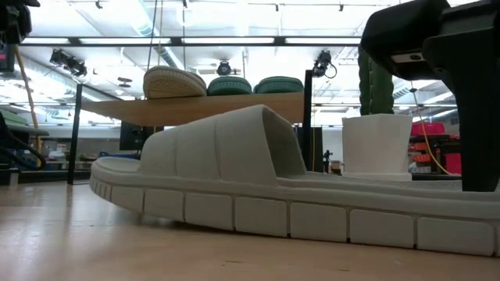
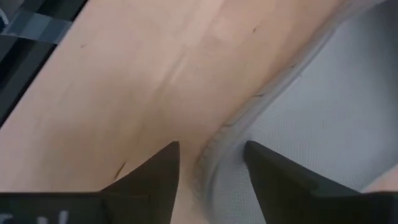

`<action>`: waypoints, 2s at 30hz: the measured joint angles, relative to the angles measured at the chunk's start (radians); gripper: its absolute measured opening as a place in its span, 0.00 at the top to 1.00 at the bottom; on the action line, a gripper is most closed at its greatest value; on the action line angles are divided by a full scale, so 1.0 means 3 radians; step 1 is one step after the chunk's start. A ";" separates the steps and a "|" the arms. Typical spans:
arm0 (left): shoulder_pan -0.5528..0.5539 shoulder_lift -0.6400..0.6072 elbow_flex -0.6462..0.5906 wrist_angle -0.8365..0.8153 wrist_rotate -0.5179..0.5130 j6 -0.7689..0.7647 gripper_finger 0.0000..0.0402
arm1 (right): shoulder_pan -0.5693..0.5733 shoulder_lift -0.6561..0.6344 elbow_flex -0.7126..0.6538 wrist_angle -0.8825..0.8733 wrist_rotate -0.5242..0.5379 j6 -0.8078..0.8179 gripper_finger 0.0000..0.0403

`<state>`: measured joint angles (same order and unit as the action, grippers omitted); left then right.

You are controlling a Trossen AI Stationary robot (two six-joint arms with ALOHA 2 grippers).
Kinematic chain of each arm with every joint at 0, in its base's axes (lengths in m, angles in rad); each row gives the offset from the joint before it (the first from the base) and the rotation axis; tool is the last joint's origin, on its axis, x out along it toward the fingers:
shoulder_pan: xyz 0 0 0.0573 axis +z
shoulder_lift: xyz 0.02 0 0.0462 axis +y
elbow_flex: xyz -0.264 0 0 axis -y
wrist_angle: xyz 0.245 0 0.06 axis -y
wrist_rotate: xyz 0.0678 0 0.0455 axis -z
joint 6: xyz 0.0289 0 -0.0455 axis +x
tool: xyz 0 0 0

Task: Pick and place slides into the shelf
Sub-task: Put the gray slide on the shelf

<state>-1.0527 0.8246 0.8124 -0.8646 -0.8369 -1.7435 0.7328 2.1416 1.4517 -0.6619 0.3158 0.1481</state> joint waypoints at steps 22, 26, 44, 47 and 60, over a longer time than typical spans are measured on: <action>0.0001 0.0000 0.0000 -0.0025 0.0029 0.0032 0.73 | -0.0070 -0.0183 -0.0035 -0.0196 0.0068 0.0087 0.96; 0.0001 0.0000 0.0000 -0.0053 0.0026 0.0039 0.72 | -0.0079 -0.0278 -0.0039 -0.0333 0.0089 0.0038 0.96; 0.0005 0.0000 0.0000 -0.0088 -0.0067 0.0037 0.72 | -0.0067 -0.1182 -0.0030 -0.0589 0.0092 0.0045 0.97; 0.0005 0.0000 0.0000 -0.0106 -0.0067 0.0037 0.73 | -0.0064 -0.1413 -0.0027 -0.0585 0.0156 0.0049 0.96; 0.0005 -0.0001 0.0000 0.0673 0.0086 0.0409 0.72 | -0.0113 -0.1572 0.0689 -0.0891 0.0437 -0.0988 0.95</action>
<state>-1.0512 0.8242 0.8124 -0.6628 -0.8110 -1.6209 0.6990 1.6701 1.6585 -0.9293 0.4468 -0.1484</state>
